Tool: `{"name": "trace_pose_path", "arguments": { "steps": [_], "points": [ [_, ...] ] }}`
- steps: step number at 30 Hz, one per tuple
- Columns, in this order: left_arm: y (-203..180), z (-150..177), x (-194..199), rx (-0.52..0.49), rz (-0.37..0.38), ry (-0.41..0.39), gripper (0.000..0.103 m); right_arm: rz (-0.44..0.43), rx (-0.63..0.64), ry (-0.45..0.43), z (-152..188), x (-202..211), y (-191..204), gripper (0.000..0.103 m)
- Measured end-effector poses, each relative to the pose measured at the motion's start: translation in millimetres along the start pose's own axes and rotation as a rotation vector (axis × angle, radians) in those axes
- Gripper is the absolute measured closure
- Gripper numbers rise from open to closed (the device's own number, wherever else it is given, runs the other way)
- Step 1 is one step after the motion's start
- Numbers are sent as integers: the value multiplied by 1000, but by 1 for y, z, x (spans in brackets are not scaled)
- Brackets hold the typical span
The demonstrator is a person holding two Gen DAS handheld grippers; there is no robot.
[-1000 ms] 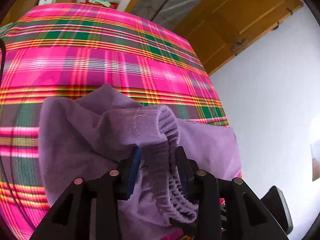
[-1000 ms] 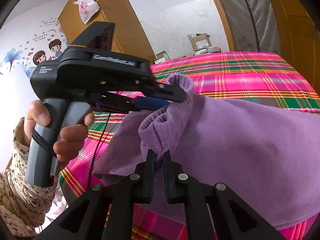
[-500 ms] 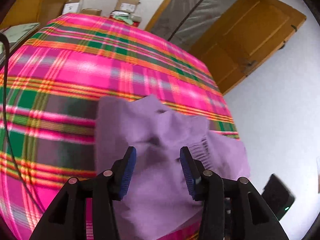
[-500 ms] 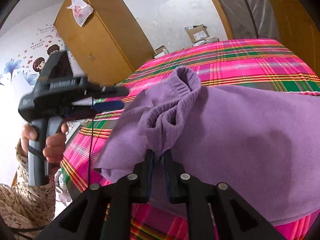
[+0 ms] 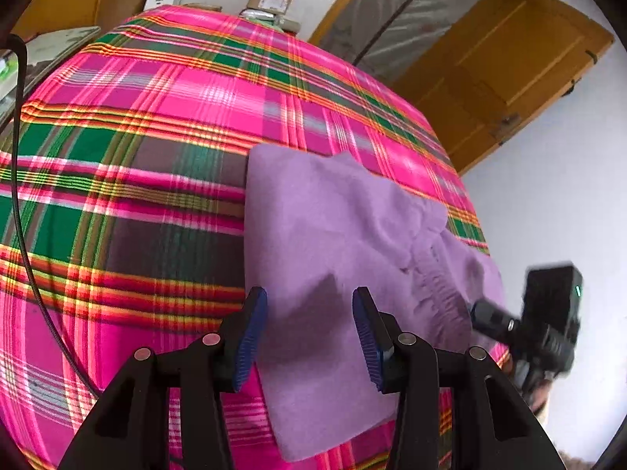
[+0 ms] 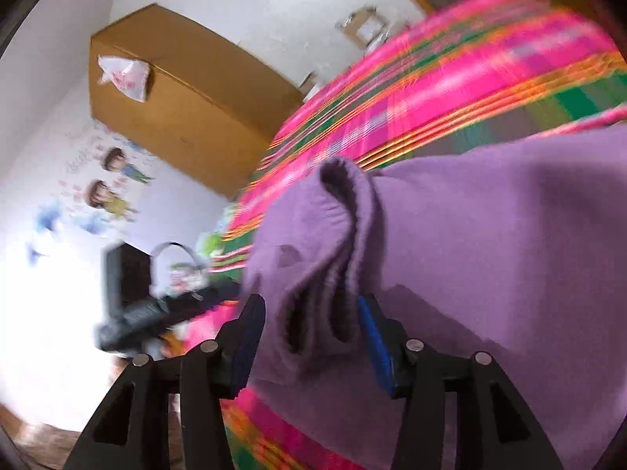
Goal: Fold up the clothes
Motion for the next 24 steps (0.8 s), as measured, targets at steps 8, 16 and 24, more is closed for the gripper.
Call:
{"name": "trace_pose_path", "arguments": {
  "steps": [8,16,24],
  "points": [
    [4,4,-5,-3,5,24,56,33,67,196,-23,-32,0,60],
    [5,4,-8,0,22,41,56,87,120,167,-16,-19,8,83],
    [-1,4,-9,-19,47,62,56,47,64,84,-5,16,10,83]
  ]
}}
Point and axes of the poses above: each gripper's, at about its wrist camera, not at the fingertips, and x roughly against the way its jaws point, y to its left, z to its underside, the point moved 1 cm from there along -x, roughly the way its jaws point, and after that the axes turned 6 degrees about x, right-handed, at the moved point
